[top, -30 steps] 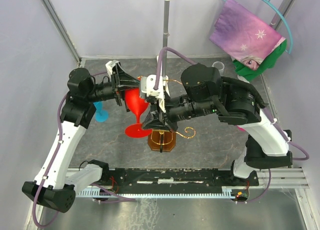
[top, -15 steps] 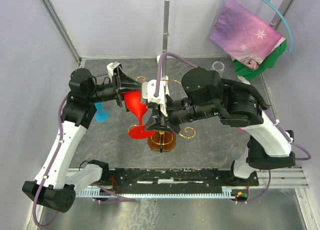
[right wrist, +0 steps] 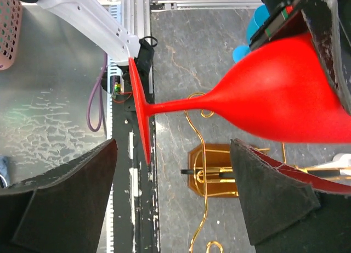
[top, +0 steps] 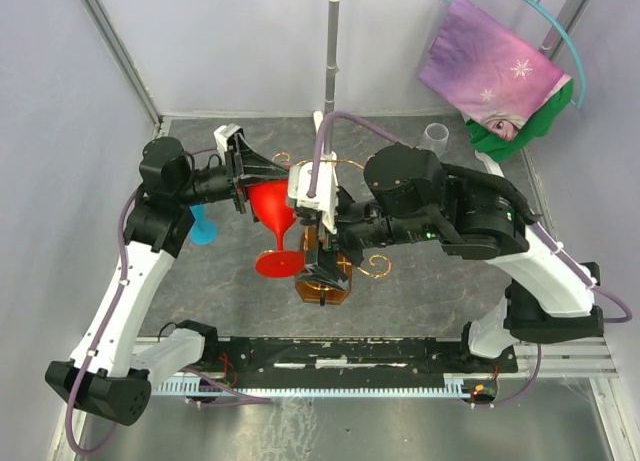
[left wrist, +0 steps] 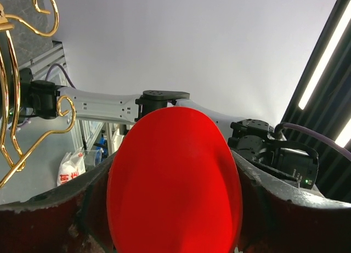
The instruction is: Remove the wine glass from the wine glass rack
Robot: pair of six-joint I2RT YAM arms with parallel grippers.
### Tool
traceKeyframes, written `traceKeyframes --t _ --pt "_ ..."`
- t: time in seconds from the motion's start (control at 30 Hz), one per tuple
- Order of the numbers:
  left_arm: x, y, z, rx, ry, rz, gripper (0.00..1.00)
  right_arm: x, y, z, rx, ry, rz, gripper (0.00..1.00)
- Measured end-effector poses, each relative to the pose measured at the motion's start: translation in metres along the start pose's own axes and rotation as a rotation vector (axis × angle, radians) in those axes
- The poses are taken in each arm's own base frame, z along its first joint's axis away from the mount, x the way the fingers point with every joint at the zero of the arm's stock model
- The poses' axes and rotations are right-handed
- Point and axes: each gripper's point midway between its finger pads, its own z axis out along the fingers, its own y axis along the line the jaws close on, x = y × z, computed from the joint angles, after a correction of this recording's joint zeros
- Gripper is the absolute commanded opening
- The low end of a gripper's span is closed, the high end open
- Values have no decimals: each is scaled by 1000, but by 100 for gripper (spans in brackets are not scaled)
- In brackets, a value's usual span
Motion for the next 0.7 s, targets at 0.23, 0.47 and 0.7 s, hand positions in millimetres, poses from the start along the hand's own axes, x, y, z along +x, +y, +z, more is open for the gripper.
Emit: traceKeyframes --t 0.23,0.47,0.7 --pt "-15 -1 0 11 -23 15 52 3 -8 -29 82 -35 8 98" --pt "-82 -8 -12 17 -159 19 48 -4 -13 -72 163 -130 32 98" --pt "-182 -32 -42 -4 -380 125 50 10 -12 -85 189 -129 78 99"
